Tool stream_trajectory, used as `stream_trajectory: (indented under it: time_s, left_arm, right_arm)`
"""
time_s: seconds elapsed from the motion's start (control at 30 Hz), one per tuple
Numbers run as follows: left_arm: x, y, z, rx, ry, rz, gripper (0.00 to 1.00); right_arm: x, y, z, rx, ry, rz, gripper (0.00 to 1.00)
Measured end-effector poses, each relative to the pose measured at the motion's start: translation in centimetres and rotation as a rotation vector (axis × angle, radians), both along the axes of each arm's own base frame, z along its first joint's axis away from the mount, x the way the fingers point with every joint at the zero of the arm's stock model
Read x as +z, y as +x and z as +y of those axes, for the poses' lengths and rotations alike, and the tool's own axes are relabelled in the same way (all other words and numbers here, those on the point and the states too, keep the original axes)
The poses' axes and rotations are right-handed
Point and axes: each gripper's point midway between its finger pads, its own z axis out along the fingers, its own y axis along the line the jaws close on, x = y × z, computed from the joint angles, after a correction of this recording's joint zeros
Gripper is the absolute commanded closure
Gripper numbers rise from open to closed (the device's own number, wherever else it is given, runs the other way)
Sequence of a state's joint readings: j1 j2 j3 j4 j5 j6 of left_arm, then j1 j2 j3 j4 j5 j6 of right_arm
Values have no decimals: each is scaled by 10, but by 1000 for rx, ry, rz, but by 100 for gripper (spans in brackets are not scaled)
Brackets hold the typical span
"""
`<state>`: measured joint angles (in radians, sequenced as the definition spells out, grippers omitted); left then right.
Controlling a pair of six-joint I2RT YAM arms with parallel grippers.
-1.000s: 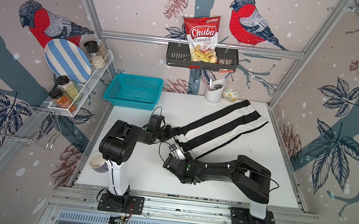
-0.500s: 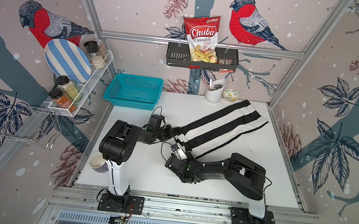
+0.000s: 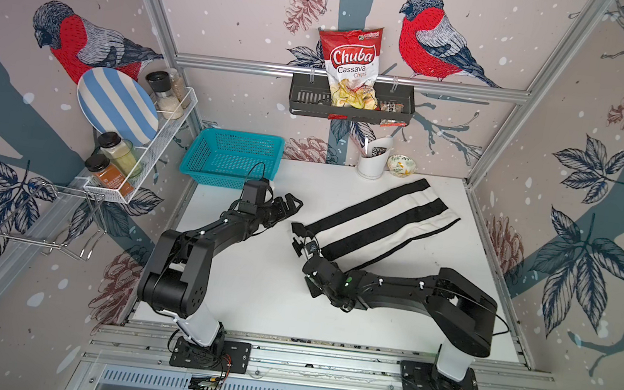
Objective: Roll up the pillowcase
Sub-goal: Roll the pillowcase at the center of the board.
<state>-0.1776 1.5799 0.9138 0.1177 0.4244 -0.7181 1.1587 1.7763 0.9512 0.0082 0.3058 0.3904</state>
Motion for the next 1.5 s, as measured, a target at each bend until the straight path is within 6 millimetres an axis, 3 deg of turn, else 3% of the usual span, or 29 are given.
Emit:
stream_trajectory:
  time_s: [0.17,0.27,0.33,0.43,0.67,0.77,0.8,1.03,1.37,1.43,1.5]
  left_arm:
    - [14,-13,19,66,60,-41,3]
    - [7,-29,24,78,61,-47,3]
    - [1,-36,25,81,50,-39,10]
    - [-4,-40,22,86,26,-22,13]
    - [-30,-67,-32,-17,-20,61,15]
    - [-45,-74,-50,-42,-23,116,26]
    - [-48,-74,-54,-49,-18,123,32]
    - [-38,-58,-81,-61,-37,131,46]
    - [-54,-32,-105,-66,-36,173,47]
    - [-61,-27,-108,-63,-34,187,47]
    - [-67,-22,-112,-59,-33,203,48]
  right_arm:
    - [2,9,-17,-57,165,113,100]
    - [3,13,-28,-94,255,167,100]
    - [3,16,-35,-114,310,204,100]
    - [2,20,-45,-151,385,257,100]
    - [2,26,-51,-164,508,362,100]
    - [3,25,-49,-150,521,375,100]
    - [3,25,-48,-148,522,378,100]
    - [-1,25,-49,-139,520,398,100]
    - [-5,28,-55,-145,524,420,100]
    - [-5,30,-56,-147,525,421,93]
    - [-5,31,-57,-149,525,418,75]
